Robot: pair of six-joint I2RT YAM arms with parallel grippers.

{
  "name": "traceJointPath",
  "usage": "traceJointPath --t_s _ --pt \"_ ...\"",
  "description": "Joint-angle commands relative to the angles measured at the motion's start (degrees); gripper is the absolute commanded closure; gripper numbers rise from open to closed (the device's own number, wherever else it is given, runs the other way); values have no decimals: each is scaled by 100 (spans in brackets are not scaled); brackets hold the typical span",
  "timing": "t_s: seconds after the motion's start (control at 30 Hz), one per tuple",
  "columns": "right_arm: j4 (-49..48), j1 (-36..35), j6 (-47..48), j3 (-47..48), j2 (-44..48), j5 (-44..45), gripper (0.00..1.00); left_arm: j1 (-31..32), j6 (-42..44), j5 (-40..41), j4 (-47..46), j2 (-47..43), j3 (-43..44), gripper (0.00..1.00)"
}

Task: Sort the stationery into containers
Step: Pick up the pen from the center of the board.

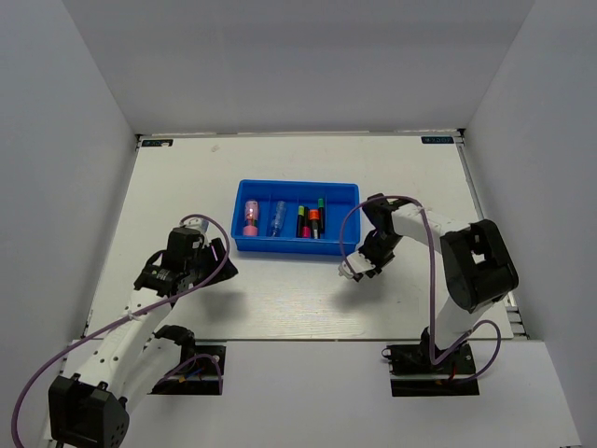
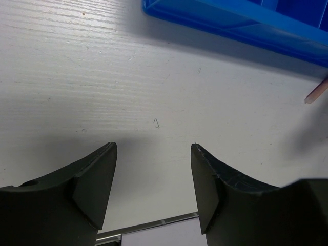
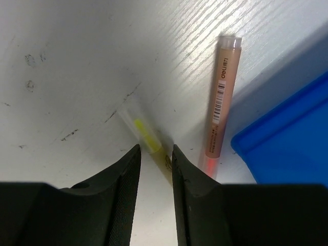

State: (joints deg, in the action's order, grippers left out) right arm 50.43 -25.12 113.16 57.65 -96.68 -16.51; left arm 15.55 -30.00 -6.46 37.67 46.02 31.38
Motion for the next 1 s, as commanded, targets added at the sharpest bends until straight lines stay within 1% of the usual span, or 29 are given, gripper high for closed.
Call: traceJointPath --t_s 0.0,0.17,0.23,0.27,0.3,0.33,0.47,0.6,0.63,0.73,0.77,0.83,0.87,0.93,0.97 --pt "-77 8 3124 -95 -175 157 66 -8 56 -48 -41 -5 9 30" --pt "-297 8 3203 -420 -228 236 66 -8 55 -31 -23 -58 0 30" --pt "-420 -10 3194 -509 -193 280 70 1 56 -13 -49 -67 0 30" --pt "-525 -10 3160 -700 -167 289 72 1 47 -5 -32 -58 0 30" --pt "-552 -10 3142 -728 -158 306 76 9 38 -22 -40 -67 0 30" --pt "-517 -1 3124 -772 -140 324 84 -8 47 -22 -32 -76 0 30" --pt "-280 -1 3107 -852 -114 465 100 1 38 -31 -32 -75 0 30" --pt "123 -45 2949 -747 -70 430 100 0 29 -40 -32 -128 -9 30" --pt "307 -28 2722 -703 -26 290 100 -8 20 -31 -32 -128 -26 30" --pt "747 -36 2265 -396 149 -140 100 -8 20 -22 -40 -155 -17 30" --pt "1088 -45 2089 -342 272 -542 100 0 20 -31 -32 -163 -17 30" --pt "1266 -36 1843 -158 492 -791 100 -8 29 -22 -41 -155 -17 30" --pt "1441 -36 1658 -105 649 -1140 100 -8 38 -31 -58 -146 -9 30" --pt "1574 -36 1525 -9 861 -1449 100 -8 21 -31 -40 -128 0 30" --pt "1670 -54 1150 36 1018 -1669 100 0 20 -40 -49 -128 -9 30"
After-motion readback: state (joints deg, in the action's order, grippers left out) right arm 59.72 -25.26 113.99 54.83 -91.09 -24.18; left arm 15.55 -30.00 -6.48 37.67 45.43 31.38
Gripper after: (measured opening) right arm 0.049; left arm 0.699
